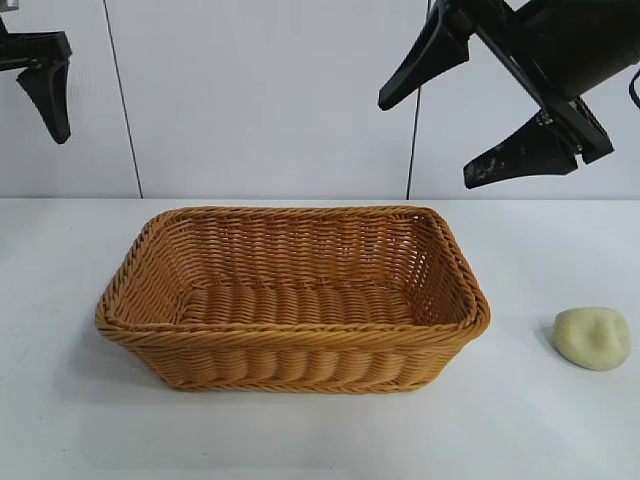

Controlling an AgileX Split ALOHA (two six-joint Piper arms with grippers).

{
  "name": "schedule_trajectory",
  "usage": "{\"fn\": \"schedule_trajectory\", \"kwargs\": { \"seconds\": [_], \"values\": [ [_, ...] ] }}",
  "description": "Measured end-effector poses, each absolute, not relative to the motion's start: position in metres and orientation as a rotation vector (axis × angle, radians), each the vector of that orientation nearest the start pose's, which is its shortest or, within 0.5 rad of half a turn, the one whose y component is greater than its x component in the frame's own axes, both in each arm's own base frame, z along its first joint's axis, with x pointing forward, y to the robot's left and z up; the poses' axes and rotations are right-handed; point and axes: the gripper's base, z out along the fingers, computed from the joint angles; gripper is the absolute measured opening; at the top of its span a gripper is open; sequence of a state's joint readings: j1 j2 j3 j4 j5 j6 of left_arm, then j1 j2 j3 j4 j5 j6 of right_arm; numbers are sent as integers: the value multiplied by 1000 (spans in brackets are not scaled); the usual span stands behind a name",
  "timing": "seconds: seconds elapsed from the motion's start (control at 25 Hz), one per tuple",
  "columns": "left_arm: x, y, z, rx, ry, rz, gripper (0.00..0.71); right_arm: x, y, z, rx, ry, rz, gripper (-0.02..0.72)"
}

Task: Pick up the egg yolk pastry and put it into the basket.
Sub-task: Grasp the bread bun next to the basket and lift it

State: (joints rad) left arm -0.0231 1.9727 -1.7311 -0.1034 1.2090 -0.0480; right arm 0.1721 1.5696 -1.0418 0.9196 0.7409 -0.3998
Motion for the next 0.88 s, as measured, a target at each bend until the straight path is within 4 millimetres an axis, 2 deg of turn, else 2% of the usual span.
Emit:
{"fn": "schedule_trajectory", "kwargs": {
  "seconds": [0.16,0.32,0.44,0.64,0.88],
  "values": [
    [379,-15,281,-50,2933,-116,695,306,103,256,13,2548,931,689],
    [330,-13,299,-34,2926,-100,695,306,103,256,13,2548,931,689],
    [289,-12,304,-26,2925,-97,695,306,103,256,13,2548,931,689],
    [220,-10,296,-23,2944,-95,695,306,103,256,13,2548,931,689],
    [148,-9,265,-26,2930,-94,695,306,103,256,13,2548,931,689]
  ]
}}
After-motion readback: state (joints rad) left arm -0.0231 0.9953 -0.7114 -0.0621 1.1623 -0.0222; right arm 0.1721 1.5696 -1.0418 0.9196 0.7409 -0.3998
